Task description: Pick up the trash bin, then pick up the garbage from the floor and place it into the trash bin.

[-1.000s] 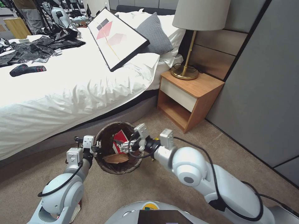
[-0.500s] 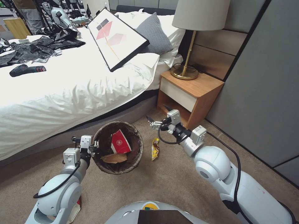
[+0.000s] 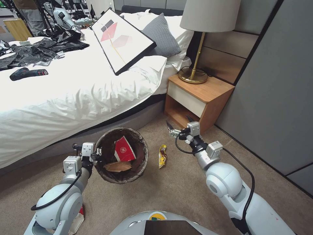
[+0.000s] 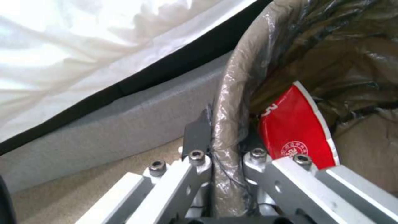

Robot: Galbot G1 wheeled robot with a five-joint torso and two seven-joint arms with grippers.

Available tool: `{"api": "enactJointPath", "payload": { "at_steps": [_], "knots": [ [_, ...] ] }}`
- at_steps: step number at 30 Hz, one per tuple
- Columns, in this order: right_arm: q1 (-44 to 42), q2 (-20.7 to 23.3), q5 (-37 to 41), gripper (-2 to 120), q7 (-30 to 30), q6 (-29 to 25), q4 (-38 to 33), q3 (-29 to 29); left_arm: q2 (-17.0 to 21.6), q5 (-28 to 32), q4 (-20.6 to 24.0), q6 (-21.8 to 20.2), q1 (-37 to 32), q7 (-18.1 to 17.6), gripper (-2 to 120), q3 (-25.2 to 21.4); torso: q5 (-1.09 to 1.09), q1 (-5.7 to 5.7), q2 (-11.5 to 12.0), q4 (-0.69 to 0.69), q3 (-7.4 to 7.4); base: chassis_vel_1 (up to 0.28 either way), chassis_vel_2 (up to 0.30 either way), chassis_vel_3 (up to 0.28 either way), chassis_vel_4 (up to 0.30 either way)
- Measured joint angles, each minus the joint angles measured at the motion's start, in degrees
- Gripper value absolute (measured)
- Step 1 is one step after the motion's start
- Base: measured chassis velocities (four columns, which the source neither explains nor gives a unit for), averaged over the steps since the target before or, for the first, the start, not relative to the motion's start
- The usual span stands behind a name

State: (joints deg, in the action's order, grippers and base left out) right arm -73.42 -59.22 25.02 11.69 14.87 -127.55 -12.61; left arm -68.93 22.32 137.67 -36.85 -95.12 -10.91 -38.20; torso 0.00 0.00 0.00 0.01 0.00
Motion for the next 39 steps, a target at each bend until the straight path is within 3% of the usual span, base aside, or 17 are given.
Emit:
{"api": "enactJointPath", "payload": {
  "at_steps": [6,16,18,27,32,39],
  "knots": [
    [2.22,-1.19,2.41,100,0.68,0.7,3.11,1.79,0.18,-0.06,0.18,0.0,-0.3,0.23,3,-0.89,0.0,0.0,0.0,-0.02,0.0,0.0,0.0,0.0,0.0],
    [6.9,-4.3,6.98,100,1.99,4.43,14.55,4.73,0.1,0.34,1.07,-0.1,-0.5,0.21,3,-1.12,0.0,0.0,0.0,0.0,0.0,0.0,0.0,0.0,0.0],
    [9.02,-5.62,9.51,100,3.06,7.04,19.34,5.3,0.06,0.56,1.52,-0.24,-0.65,0.14,3,-1.22,0.0,0.0,0.0,0.0,0.0,0.0,0.0,0.0,0.0],
    [13.51,-7.43,18.33,100,5.48,12.05,26.92,7.28,0.06,0.7,2.07,-0.55,-0.86,0.03,3,-1.18,0.0,0.0,0.0,-0.01,0.0,0.0,0.0,0.0,0.0],
    [15.94,-10.28,23.41,100,9.64,14.16,32.75,9.24,-0.09,0.64,2.11,-0.58,-0.53,-0.06,3,-0.82,0.0,0.0,0.0,0.0,-0.01,0.0,0.0,0.0,0.0],
    [17.93,-13.2,23.99,100,10.68,14.84,38.87,10.94,-0.23,0.52,2.22,-0.62,-0.47,-0.15,3,-0.71,-0.01,0.0,0.0,-0.01,-0.01,0.0,0.0,0.0,0.0]
  ]
}}
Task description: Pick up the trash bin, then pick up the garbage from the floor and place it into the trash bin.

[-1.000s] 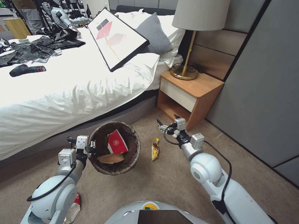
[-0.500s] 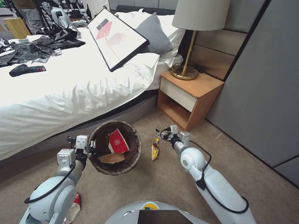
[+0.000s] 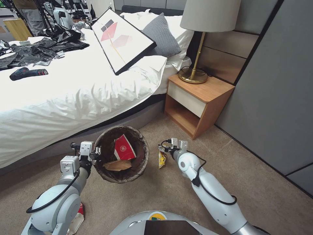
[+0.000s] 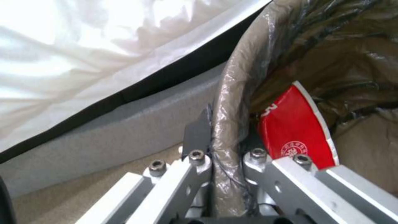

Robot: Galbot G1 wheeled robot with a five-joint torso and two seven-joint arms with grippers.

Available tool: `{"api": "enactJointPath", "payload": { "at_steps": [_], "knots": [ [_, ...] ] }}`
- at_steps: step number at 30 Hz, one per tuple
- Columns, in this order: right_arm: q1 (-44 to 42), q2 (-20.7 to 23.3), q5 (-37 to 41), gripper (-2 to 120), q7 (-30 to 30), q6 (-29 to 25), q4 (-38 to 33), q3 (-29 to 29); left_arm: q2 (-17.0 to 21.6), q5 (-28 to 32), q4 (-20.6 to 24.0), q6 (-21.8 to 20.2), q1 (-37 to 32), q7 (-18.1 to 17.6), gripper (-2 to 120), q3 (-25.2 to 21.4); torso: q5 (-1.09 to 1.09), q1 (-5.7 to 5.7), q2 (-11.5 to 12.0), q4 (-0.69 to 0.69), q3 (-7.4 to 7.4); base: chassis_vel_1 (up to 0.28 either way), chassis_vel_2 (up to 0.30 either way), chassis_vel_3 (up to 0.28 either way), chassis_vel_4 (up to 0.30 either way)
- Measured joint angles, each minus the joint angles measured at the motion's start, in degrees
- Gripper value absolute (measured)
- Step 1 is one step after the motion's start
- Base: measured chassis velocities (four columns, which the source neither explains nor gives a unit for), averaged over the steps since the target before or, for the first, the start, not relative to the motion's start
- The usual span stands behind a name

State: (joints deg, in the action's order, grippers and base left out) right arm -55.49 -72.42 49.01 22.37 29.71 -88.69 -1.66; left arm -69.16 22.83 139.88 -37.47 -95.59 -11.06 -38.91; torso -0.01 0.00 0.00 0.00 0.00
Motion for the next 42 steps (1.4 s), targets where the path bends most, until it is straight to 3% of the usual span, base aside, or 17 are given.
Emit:
{"api": "enactJointPath", "payload": {
  "at_steps": [10,13,25,34,42],
  "knots": [
    [2.53,-4.18,-8.22,100,0.06,-2.13,9.27,2.41,-0.2,-0.17,0.19,-0.02,-0.09,-0.08,3,0.1,0.0,0.0,0.0,0.0,0.0,0.0,0.0,0.0,0.0],
    [3.44,-6.58,-14.25,100,0.74,-3.42,14.3,3.54,-0.2,-0.17,0.26,-0.02,-0.08,-0.08,3,0.13,0.0,0.0,0.0,0.0,0.0,0.0,0.0,0.0,0.0],
    [4.5,-10.62,-17.89,100,1.85,-4.61,22.52,3.48,0.47,0.74,-0.24,-0.02,0.52,0.06,3,0.02,0.01,0.0,0.0,0.0,0.0,0.0,0.0,0.0,0.0],
    [4.43,-11.78,-19.0,100,1.86,-5.14,24.21,3.27,0.71,1.14,-0.73,-0.02,1.03,0.19,3,-0.03,0.01,0.0,0.0,0.0,0.01,0.0,0.0,0.0,0.0],
    [4.61,-12.85,-20.26,92,1.73,-5.9,26.65,2.89,0.83,1.41,-1.07,0.0,1.32,0.3,3,-0.01,0.01,0.0,0.0,0.0,0.01,0.0,0.0,0.0,0.0]
  ]
}}
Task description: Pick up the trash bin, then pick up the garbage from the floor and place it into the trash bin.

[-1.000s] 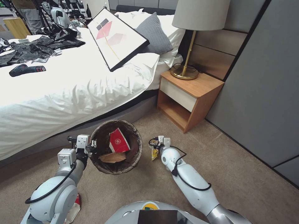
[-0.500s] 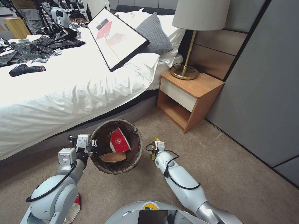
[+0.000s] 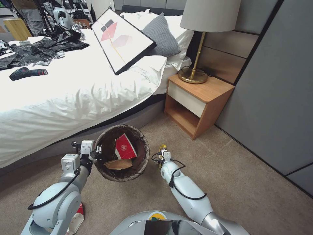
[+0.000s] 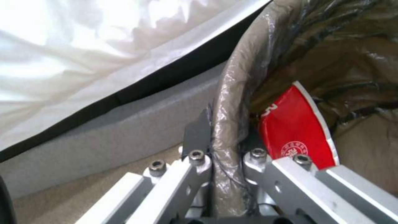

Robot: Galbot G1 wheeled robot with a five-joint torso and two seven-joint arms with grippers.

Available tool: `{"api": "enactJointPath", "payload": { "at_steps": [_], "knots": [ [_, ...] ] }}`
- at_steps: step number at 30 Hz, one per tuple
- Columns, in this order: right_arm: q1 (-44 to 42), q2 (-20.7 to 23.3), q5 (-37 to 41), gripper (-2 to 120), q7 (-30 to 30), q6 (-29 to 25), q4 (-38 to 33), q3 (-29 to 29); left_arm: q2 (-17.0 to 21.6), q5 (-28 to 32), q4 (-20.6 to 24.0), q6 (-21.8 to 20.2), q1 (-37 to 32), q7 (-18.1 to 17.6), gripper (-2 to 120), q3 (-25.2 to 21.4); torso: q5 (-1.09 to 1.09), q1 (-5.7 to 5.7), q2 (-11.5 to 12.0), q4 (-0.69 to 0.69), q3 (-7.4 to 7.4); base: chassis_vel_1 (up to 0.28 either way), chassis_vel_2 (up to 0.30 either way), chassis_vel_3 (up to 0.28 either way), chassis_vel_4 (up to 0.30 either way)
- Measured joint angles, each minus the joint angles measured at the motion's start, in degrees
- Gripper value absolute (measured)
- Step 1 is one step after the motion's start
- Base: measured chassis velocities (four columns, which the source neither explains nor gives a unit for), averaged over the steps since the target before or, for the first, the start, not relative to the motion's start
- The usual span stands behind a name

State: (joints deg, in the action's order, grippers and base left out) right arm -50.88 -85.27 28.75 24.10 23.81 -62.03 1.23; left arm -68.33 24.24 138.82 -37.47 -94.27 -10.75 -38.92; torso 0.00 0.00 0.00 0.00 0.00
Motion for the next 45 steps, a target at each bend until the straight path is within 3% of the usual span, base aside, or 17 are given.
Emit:
{"api": "enactJointPath", "payload": {
  "at_steps": [7,14,18,20,30,36,45],
  "knots": [
    [0.26,-0.84,-0.68,82,-0.29,-0.59,1.79,-0.38,0.16,0.28,-0.16,0.03,0.2,0.04,3,-0.1,0.0,0.0,0.0,0.0,0.0,0.0,0.0,0.0,0.0],
    [0.21,-0.98,-0.84,54,-0.34,-1.1,2.19,-0.58,0.22,0.38,-0.39,0.07,0.35,0.06,3,-0.14,0.0,0.0,0.0,0.0,0.0,0.0,0.0,0.0,0.0],
    [0.21,-0.98,-0.84,43,-0.63,-1.33,2.42,-0.73,0.36,0.47,-0.43,0.08,0.47,0.07,3,-0.15,0.0,0.0,0.0,0.0,0.0,0.0,0.0,0.0,0.0],
    [0.24,-0.97,-0.83,32,-1.05,-1.6,2.69,-0.92,0.5,0.6,-0.53,0.08,0.59,0.07,3,-0.18,0.0,0.0,0.0,0.0,0.0,0.0,0.0,0.0,0.0],
    [-0.21,-0.34,-1.74,0,-1.28,-2.98,1.75,-1.53,0.61,0.76,-1.02,0.1,1.05,0.06,3,-0.09,0.0,0.0,0.0,0.0,-0.01,0.0,0.0,0.0,0.0],
    [-2.57,2.87,-4.09,0,-1.9,-4.11,-7.04,-1.85,0.47,0.75,-1.06,0.12,0.98,0.06,3,-0.02,0.0,0.0,0.0,0.0,-0.01,0.0,0.0,0.0,0.0],
    [-7.58,11.61,-1.2,0,-2.71,-3.24,-32.08,-4.52,0.33,0.63,-1.13,0.14,0.8,-0.03,3,0.33,0.0,0.0,0.0,0.01,0.0,0.0,0.0,0.0,0.0]
  ]
}}
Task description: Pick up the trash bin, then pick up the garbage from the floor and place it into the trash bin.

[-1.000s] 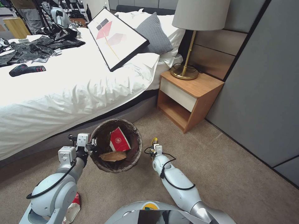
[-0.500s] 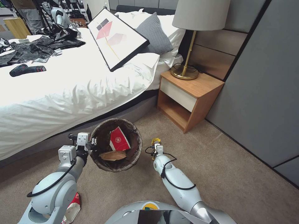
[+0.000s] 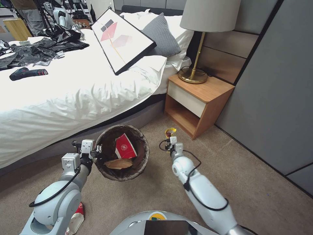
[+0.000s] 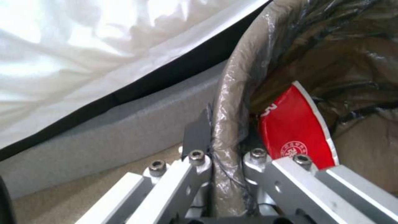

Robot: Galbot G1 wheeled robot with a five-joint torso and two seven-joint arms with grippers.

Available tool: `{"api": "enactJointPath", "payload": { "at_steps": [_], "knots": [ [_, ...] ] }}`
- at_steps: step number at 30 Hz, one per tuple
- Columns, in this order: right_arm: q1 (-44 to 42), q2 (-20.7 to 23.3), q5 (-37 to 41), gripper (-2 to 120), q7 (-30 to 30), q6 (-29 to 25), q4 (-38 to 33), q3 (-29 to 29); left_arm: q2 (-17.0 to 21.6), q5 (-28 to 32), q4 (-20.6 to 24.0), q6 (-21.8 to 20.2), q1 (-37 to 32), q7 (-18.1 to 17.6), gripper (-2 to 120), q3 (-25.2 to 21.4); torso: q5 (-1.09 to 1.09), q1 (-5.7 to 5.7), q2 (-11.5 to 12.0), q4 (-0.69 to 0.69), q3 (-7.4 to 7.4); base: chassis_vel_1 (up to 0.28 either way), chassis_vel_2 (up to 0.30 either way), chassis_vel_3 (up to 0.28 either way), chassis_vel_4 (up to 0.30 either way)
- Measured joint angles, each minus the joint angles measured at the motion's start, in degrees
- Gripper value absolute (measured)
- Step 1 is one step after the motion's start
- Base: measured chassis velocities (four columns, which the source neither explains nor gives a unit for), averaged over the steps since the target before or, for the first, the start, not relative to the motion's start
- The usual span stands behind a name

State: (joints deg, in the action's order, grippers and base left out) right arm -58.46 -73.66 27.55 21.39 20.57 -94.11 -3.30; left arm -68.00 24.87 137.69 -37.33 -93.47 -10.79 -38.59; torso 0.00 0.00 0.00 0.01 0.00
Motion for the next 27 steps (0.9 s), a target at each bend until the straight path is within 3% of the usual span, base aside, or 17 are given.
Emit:
{"api": "enactJointPath", "payload": {
  "at_steps": [2,7,9,15,23,27],
  "knots": [
    [-0.8,2.17,1.58,0,-0.47,0.82,-6.75,-0.87,-0.07,-0.12,-0.14,0.0,0.0,-0.02,3,0.23,0.0,0.0,0.0,-0.01,0.0,0.0,0.0,0.0,0.0],
    [-0.95,5.97,4.76,0,-1.47,1.44,-14.7,-1.37,0.02,-0.18,-0.17,0.0,-0.03,-0.04,3,0.48,0.01,0.0,0.0,0.0,0.0,0.0,0.0,0.0,0.0],
    [-0.16,10.5,8.15,0,-3.73,1.59,-19.95,-1.04,0.42,-0.12,-0.17,0.0,-0.13,-0.04,3,0.42,0.01,0.0,0.0,-0.01,0.0,0.0,0.0,0.0,0.0],
    [1.23,17.4,11.86,0,-10.7,1.65,-28.53,0.39,1.18,0.06,-0.19,-0.05,-0.27,0.04,3,0.13,0.0,0.0,0.0,-0.01,0.0,0.0,0.0,0.0,0.0],
    [2.7,20.73,15.02,0,-17.53,2.95,-36.45,4.02,1.35,0.09,-0.45,-0.21,-0.01,0.06,3,0.53,0.01,0.0,0.0,0.0,0.0,0.0,0.0,0.0,0.0],
    [5.08,21.82,17.14,0,-18.07,4.1,-38.45,7.13,1.37,0.09,-0.48,-0.22,0.01,0.04,3,0.58,0.0,0.0,0.0,0.0,0.0,0.0,0.0,0.0,0.0]
  ]
}}
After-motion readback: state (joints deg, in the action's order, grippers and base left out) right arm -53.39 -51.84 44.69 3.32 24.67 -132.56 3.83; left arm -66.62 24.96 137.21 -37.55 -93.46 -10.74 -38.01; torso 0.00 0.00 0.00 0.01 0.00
